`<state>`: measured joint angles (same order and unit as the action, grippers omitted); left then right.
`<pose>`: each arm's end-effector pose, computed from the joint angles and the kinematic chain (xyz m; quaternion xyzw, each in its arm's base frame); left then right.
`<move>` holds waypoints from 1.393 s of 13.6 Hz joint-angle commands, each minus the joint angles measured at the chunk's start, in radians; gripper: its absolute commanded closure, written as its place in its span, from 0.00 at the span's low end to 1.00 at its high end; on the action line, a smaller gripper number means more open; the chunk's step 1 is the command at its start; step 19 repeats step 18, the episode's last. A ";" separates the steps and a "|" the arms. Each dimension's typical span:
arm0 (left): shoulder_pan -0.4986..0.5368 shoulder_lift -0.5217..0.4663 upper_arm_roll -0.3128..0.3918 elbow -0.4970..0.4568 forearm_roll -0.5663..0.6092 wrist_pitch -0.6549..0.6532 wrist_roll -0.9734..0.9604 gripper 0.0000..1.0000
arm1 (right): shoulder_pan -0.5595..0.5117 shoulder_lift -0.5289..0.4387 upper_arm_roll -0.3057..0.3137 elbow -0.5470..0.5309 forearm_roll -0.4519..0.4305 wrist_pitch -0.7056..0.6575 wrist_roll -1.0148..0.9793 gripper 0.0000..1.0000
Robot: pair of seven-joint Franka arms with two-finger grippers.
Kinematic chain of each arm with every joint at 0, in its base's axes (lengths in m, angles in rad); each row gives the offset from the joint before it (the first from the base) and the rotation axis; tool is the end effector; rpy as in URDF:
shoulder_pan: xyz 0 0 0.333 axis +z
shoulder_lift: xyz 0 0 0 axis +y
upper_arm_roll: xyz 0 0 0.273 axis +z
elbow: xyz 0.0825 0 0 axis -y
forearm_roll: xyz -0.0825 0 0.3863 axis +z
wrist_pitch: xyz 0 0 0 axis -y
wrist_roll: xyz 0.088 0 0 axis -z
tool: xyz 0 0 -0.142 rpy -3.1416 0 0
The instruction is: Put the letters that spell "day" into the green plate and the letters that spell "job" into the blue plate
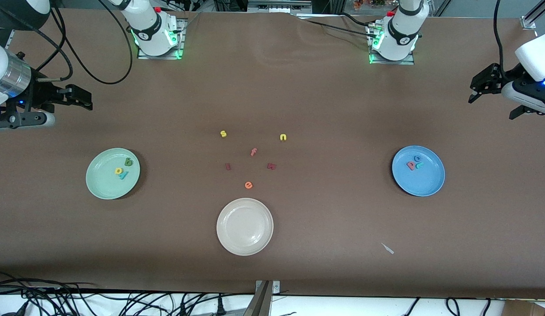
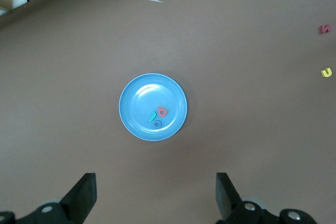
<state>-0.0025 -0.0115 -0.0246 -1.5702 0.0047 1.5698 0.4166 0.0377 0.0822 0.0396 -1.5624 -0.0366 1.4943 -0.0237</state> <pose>0.5540 -0.0144 0.5531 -0.9755 0.2200 -0.0050 0.0035 0.5605 0.0374 0.4986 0.9958 0.0504 -0.0746 0.0187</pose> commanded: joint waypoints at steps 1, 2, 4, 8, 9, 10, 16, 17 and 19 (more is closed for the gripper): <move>0.004 0.013 0.002 0.032 -0.017 -0.019 -0.004 0.00 | -0.006 0.002 0.002 -0.005 0.001 0.035 -0.001 0.00; 0.004 0.013 0.002 0.032 -0.017 -0.019 -0.004 0.00 | -0.006 0.004 0.000 -0.005 0.003 0.052 -0.001 0.00; 0.004 0.013 0.002 0.032 -0.017 -0.019 -0.004 0.00 | -0.006 0.004 0.000 -0.005 0.003 0.055 -0.001 0.00; 0.006 0.013 0.003 0.032 -0.017 -0.020 -0.002 0.00 | -0.006 0.005 -0.001 -0.005 0.003 0.057 -0.004 0.00; 0.006 0.013 0.003 0.032 -0.017 -0.020 -0.002 0.00 | -0.006 0.007 -0.001 -0.005 0.003 0.055 -0.004 0.00; 0.006 0.013 0.003 0.030 -0.017 -0.022 -0.002 0.00 | -0.006 0.007 -0.001 -0.005 0.003 0.057 -0.004 0.00; 0.012 0.013 0.002 0.030 -0.017 -0.022 -0.002 0.00 | -0.006 0.007 -0.014 -0.007 0.003 0.055 -0.010 0.00; 0.013 0.013 0.002 0.029 -0.017 -0.022 -0.002 0.00 | -0.007 0.007 -0.014 -0.007 0.003 0.055 -0.010 0.00; 0.013 0.013 0.003 0.029 -0.017 -0.022 -0.002 0.00 | -0.006 0.007 -0.014 -0.007 0.003 0.055 -0.012 0.00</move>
